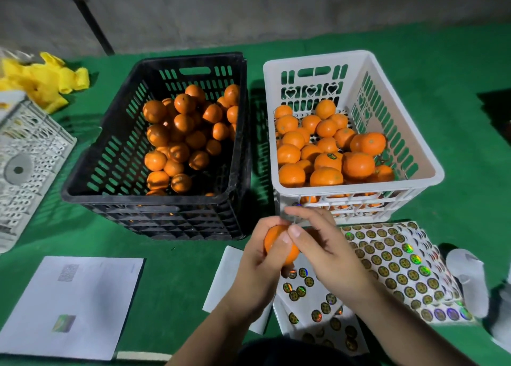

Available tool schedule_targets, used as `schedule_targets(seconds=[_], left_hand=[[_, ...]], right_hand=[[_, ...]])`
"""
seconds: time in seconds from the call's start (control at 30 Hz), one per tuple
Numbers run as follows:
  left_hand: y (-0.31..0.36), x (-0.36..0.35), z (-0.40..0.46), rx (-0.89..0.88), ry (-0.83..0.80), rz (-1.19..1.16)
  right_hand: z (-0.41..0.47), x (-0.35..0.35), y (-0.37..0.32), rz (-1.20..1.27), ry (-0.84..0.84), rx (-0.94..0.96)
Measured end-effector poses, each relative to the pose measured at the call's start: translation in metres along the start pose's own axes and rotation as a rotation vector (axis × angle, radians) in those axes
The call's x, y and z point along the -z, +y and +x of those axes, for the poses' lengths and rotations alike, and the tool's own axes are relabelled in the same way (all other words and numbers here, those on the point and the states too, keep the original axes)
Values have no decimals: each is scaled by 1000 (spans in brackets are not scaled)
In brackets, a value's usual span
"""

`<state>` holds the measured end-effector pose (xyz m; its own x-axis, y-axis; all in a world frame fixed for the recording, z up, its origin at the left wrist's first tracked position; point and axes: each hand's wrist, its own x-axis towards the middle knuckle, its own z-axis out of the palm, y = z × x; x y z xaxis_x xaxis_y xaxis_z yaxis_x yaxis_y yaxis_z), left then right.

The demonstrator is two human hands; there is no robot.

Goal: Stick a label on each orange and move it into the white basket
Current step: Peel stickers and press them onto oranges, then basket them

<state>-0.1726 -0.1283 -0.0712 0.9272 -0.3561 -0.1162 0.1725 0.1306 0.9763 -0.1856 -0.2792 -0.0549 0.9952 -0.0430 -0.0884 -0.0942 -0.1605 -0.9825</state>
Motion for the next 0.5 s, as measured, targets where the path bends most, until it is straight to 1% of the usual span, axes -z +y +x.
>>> schedule_targets(seconds=[0.07,0.13,0.2,0.23,0.3,0.4,0.47,0.5], left_hand=[[6,-5,3,-16,1,-18],[15,-15,6,59,-3,-106],[23,-25,11,127,-1,-274],[26,-29,15,127,-2,-342],[33,-34,21,73,9,-409],[44,-38,32,-21,21,-400],[53,-38,50,-47,102,-339],[61,-38,60,-34,137,-283]], right_hand=[[2,-6,-5,53,-24,7],[5,-8,-11,80,-40,35],[11,-6,-19,83,24,77],[14,-5,-23,106,65,90],[22,0,-31,156,87,102],[38,9,-40,116,15,26],[48,14,-46,152,-47,-68],[54,18,-49,178,-69,-69]])
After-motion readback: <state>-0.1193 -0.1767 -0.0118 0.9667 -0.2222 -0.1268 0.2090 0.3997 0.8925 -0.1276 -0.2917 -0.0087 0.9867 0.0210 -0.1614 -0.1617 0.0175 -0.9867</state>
